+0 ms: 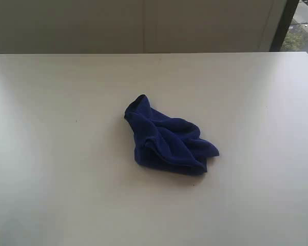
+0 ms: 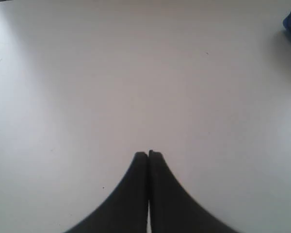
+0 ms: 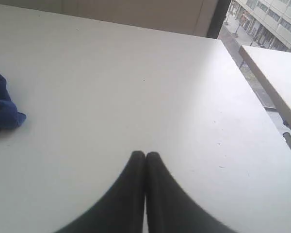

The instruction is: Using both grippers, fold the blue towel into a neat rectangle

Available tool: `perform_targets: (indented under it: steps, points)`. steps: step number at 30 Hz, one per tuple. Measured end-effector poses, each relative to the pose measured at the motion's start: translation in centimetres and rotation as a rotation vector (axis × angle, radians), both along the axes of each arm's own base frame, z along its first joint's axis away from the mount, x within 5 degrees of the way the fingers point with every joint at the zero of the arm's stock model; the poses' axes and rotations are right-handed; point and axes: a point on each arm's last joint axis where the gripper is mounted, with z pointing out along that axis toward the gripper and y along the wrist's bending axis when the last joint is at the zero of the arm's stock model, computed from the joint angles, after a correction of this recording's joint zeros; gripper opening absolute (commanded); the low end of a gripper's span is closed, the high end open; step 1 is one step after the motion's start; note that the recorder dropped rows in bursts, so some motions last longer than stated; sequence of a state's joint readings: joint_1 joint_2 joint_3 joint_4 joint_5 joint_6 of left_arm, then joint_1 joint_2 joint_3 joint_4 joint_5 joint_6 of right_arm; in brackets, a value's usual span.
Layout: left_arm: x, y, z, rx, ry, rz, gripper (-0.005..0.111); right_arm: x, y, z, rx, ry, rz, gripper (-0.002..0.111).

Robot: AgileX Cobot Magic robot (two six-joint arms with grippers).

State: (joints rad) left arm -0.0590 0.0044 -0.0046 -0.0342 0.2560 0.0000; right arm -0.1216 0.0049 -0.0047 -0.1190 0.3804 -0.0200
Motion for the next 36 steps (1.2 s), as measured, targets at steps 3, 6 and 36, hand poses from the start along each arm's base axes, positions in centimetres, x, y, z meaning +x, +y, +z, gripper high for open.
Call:
perform_targets:
  steps: [3, 6, 36]
  points:
    - [0.0, 0.0, 0.0, 0.000, 0.000, 0.000, 0.000, 0.0, 0.0, 0.0, 0.000, 0.000, 0.000, 0.000]
    - [0.0, 0.0, 0.0, 0.000, 0.000, 0.000, 0.000, 0.0, 0.0, 0.0, 0.000, 0.000, 0.000, 0.000]
    - [0.0, 0.0, 0.0, 0.000, 0.000, 0.000, 0.000, 0.3, 0.5, 4.2, -0.180, -0.444, 0.064, 0.000]
